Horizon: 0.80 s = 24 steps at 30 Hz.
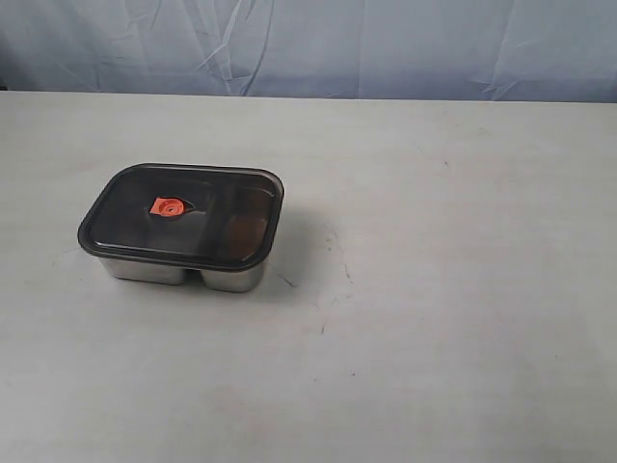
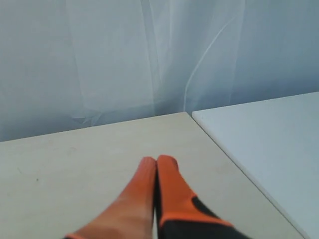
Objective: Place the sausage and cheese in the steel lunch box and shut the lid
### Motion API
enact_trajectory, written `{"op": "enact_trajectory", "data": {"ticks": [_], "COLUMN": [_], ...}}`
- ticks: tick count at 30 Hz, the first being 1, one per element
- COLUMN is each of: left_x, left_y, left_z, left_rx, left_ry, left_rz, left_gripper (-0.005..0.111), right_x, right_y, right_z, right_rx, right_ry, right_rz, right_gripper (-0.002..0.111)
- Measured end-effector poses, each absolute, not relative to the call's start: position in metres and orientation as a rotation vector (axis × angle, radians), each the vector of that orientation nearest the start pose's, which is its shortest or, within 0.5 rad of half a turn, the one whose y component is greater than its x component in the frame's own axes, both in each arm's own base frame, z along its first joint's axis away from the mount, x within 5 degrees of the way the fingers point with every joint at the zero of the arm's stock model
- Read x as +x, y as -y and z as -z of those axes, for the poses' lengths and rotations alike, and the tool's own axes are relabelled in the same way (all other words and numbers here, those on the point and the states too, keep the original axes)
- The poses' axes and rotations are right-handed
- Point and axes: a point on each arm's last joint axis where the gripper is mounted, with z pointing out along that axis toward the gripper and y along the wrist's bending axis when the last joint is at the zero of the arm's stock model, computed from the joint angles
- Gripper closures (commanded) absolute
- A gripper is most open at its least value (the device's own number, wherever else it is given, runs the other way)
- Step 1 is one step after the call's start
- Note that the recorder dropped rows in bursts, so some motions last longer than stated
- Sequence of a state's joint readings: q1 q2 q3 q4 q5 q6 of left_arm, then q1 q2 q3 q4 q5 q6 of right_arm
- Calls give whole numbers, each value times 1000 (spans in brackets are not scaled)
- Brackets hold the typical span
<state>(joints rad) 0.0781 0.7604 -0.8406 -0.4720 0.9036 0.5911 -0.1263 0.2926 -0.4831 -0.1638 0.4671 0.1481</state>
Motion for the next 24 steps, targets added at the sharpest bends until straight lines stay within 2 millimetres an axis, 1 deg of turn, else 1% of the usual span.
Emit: {"op": "enact_trajectory", "data": {"ticks": [2, 4, 9, 12, 17, 20, 24], "left_x": [134, 134, 134, 134, 134, 134, 134], "left_y": [22, 22, 22, 22, 22, 22, 22], "left_z": [-356, -356, -356, -356, -356, -356, -356], "left_rx": [420, 420, 420, 420, 420, 420, 420], "left_ry": [-2165, -2165, -2165, -2165, -2165, -2165, -2165], "left_rz": [209, 209, 209, 209, 209, 209, 209], "left_gripper": [107, 107, 107, 107, 107, 107, 107], "right_x": [58, 56, 65, 69, 67, 63, 58], "right_y": [13, 12, 11, 10, 9, 9, 8], "right_z": [-304, -293, -268, -249, -217, -203, -200], "right_rx": [178, 181, 186, 202, 180, 122, 100], "right_ry": [-1724, -1701, -1659, -1643, -1670, -1675, -1655], "right_rz": [136, 119, 67, 31, 47, 98, 115], "right_gripper": [109, 109, 109, 109, 109, 109, 109]}}
